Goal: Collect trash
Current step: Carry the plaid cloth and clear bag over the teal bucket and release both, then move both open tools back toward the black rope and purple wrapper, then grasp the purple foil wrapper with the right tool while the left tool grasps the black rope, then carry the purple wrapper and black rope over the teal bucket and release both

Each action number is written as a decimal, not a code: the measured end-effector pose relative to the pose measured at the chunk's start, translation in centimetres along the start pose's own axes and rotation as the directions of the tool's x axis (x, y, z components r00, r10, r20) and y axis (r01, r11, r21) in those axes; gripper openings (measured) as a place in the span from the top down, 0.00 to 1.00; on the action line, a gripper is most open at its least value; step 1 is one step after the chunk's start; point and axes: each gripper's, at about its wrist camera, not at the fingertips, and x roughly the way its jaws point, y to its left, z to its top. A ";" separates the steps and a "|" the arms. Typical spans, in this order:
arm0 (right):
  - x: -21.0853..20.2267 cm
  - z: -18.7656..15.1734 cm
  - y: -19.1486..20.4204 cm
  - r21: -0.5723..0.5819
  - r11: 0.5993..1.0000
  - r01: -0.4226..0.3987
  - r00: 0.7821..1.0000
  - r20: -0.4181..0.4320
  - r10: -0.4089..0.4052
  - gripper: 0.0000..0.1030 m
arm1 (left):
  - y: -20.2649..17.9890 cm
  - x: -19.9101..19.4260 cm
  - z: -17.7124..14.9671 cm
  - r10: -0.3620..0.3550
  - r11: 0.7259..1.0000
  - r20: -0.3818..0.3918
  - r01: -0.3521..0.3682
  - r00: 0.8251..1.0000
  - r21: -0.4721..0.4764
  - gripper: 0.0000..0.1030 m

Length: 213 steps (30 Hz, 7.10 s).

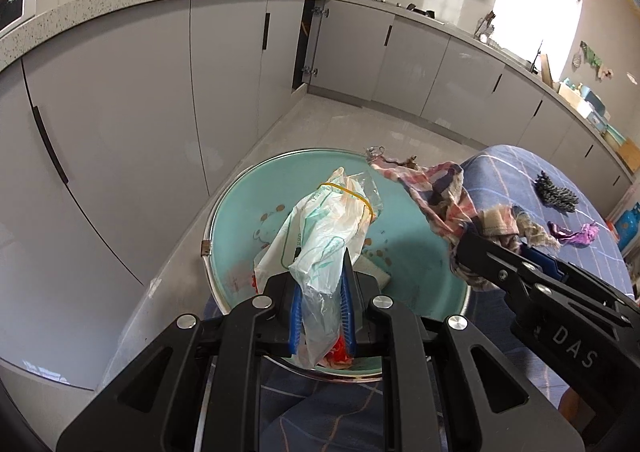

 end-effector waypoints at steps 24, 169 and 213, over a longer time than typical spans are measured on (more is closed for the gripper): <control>0.4 0.3 -1.9 0.090 0.992 -0.088 0.996 0.010 0.087 0.50 | -0.1 0.8 0.0 0.052 0.999 -0.018 -0.051 0.999 0.010 0.84; -14.3 -0.7 -8.0 0.139 0.987 0.078 0.983 0.154 -0.099 0.79 | -10.1 -8.6 0.6 -0.129 0.976 0.138 0.101 0.982 0.192 0.84; -3.8 3.4 1.4 -0.082 0.996 0.021 0.994 0.107 -0.012 0.79 | -0.1 -3.6 2.4 0.023 0.999 0.114 -0.018 0.993 -0.044 0.84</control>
